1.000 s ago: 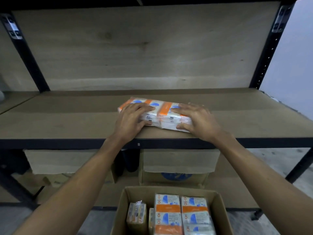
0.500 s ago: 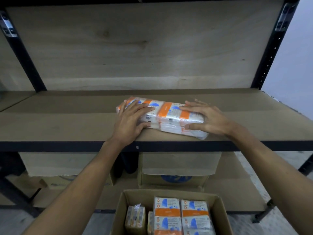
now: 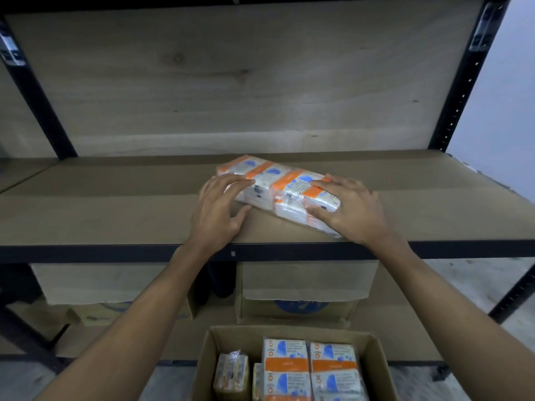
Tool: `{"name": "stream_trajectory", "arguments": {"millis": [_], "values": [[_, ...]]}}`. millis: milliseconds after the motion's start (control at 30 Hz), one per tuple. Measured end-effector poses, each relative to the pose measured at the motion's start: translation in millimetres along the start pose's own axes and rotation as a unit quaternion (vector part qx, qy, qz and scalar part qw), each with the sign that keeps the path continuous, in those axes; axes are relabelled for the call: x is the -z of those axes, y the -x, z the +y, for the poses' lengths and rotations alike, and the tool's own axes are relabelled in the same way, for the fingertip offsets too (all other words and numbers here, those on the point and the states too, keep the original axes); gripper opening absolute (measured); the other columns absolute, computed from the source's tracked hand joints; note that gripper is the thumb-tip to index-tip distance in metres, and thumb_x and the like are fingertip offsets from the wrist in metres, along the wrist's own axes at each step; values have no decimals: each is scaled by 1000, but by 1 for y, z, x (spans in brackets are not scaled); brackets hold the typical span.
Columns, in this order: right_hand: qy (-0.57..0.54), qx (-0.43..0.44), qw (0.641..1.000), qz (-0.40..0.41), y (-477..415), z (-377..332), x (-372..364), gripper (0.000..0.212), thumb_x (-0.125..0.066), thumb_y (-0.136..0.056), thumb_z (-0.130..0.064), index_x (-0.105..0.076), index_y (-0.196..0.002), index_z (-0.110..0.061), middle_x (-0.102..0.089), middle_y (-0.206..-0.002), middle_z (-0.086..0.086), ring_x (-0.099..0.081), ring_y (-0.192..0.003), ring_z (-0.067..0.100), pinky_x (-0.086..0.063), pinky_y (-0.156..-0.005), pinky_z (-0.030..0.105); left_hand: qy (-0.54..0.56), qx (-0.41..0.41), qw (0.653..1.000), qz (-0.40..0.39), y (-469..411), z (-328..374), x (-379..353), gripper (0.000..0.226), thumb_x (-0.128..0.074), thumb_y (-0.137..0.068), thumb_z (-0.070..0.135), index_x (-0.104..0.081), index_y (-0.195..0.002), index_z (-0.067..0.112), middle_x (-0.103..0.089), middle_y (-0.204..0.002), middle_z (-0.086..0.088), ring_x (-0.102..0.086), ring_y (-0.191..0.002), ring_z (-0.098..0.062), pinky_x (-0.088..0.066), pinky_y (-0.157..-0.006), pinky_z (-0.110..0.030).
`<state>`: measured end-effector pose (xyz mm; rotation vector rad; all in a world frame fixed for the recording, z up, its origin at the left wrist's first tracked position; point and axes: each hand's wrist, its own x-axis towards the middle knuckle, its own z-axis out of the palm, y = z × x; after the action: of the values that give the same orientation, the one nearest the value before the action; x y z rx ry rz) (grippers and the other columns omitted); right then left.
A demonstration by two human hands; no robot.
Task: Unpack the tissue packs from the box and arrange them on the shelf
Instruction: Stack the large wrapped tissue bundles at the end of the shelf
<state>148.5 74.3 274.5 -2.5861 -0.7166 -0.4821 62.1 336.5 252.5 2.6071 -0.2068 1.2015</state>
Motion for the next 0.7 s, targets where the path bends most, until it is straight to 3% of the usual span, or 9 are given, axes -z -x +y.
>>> {"name": "stream_trajectory", "arguments": {"millis": [133, 267, 400, 467, 567, 700], "values": [[55, -96, 991, 69, 0, -3, -9, 58, -50, -80, -69, -50, -132, -43, -45, -145, -4, -39, -129, 26, -32, -99, 50, 2, 54, 998, -41, -2, 8, -1, 36, -58, -84, 24, -64, -119, 23, -62, -118, -1, -54, -112, -24, -30, -99, -30], [99, -177, 978, 58, -2, 5, 0, 65, -47, -80, -69, -46, -137, -37, -41, -144, 7, -36, -126, 35, -28, -100, 55, -22, 58, 989, -135, -7, 19, -11, 32, -60, -89, 26, -62, -121, 26, -60, -123, 1, -51, -116, -21, -33, -100, -34], [100, -119, 987, 39, 4, 21, 7, 77, -49, -75, -74, -39, -141, -38, -32, -150, 6, -20, -139, 38, -17, -108, 66, -7, 48, 983, -176, -16, 33, -26, 36, -58, -90, 32, -58, -125, 28, -58, -128, 2, -49, -120, -22, -35, -102, -38], [83, -81, 993, 20, 7, 25, 6, 78, -52, -74, -72, -35, -143, -41, -25, -156, 2, -9, -145, 36, -15, -110, 65, 1, 51, 978, -200, -23, 41, -34, 39, -55, -92, 38, -56, -130, 28, -55, -133, 2, -46, -124, -22, -33, -106, -39], [73, -64, 995, 38, 9, 28, 3, 72, -54, -76, -68, -40, -140, -41, -32, -154, -4, -19, -142, 29, -30, -105, 57, 3, 69, 967, -247, -31, 52, -47, 44, -49, -94, 46, -51, -136, 30, -47, -144, 3, -38, -134, -19, -25, -113, -38], [86, -66, 992, 69, 9, 30, 0, 65, -56, -78, -64, -44, -137, -41, -40, -149, -5, -28, -137, 24, -33, -99, 53, 0, 59, 954, -292, -35, 64, -62, 45, -42, -96, 49, -50, -136, 31, -41, -149, 4, -33, -138, -18, -21, -115, -39]]}}
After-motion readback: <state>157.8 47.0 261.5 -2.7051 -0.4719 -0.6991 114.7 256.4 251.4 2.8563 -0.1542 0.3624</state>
